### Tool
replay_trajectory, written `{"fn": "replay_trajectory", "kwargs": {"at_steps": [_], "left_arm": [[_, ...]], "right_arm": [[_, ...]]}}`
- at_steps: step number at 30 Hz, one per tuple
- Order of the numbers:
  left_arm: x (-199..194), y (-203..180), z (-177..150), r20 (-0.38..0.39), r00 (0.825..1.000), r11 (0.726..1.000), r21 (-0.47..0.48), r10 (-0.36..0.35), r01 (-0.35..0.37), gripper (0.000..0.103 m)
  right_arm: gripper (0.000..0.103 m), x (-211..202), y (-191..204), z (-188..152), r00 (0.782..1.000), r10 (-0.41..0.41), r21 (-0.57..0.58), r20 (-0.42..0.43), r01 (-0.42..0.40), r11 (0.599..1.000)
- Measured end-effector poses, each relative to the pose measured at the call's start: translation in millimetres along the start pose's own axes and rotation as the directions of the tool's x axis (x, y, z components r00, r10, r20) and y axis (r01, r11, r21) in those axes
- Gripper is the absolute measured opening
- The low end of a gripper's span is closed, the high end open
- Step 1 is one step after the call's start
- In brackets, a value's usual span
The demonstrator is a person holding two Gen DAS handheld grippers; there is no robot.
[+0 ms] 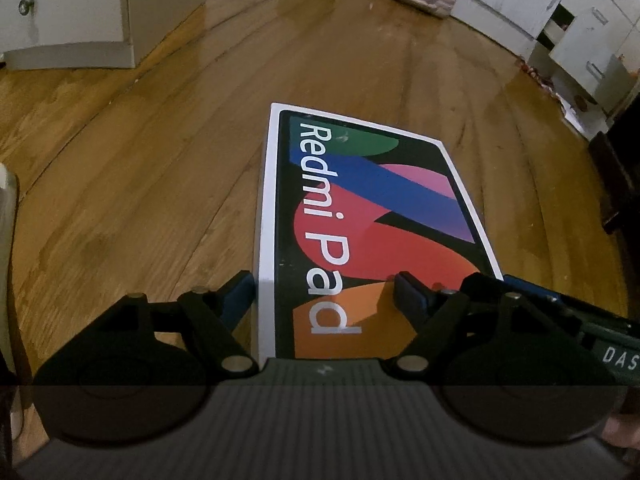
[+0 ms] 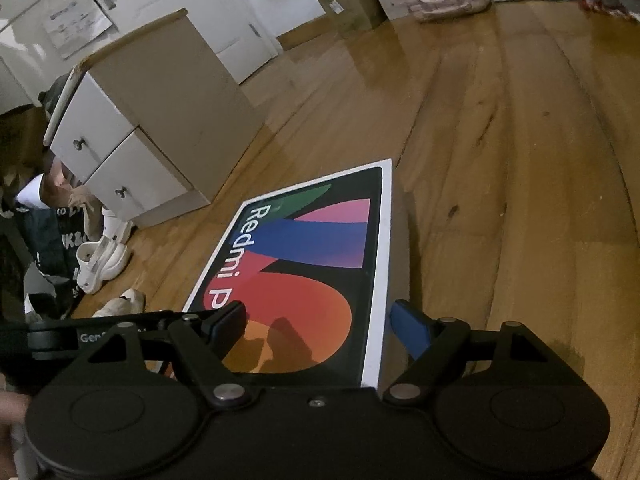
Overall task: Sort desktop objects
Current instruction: 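Carry the Redmi Pad SE box held between both grippers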
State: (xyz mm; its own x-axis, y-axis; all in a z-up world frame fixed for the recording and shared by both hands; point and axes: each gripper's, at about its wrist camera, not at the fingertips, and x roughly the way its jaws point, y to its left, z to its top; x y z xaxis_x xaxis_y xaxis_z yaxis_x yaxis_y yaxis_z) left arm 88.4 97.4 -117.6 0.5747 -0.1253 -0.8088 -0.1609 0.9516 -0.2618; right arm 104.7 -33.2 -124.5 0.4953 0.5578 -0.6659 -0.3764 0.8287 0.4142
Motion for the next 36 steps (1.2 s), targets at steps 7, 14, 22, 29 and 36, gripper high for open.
{"fn": "replay_trajectory", "kwargs": {"at_steps": [7, 14, 22, 29, 36], "left_arm": [[1, 3, 2, -0.023, 1.000, 1.000, -0.019, -0.006, 0.005, 0.076], [2, 3, 2, -0.072, 0.997, 1.000, -0.025, 0.001, -0.003, 0.076], [0, 4, 1, -0.093, 0.996, 0.999, -0.042, -0.006, 0.002, 0.076], [-1, 14, -1, -0.064, 0.996, 0.993, -0.110, -0.054, 0.047, 0.076], [4, 15, -5, -0.040, 0.998, 0.996, -0.071, -0.050, 0.047, 0.072]], "right_arm": [[0.085, 2, 0, 0, 1.000, 0.008, 0.002, -0.005, -0.008, 1.000], [0.085, 4, -1, -1, 1.000, 0.016, 0.021, 0.000, -0.016, 1.000], [0.085, 2, -3, 0, 1.000, 0.025, 0.037, -0.010, -0.024, 0.999], [0.085, 18, -7, 9, 0.994, 0.004, 0.022, -0.109, -0.001, 1.000], [0.090, 42, -12, 15, 0.983, -0.012, 0.022, -0.184, 0.017, 1.000]]}}
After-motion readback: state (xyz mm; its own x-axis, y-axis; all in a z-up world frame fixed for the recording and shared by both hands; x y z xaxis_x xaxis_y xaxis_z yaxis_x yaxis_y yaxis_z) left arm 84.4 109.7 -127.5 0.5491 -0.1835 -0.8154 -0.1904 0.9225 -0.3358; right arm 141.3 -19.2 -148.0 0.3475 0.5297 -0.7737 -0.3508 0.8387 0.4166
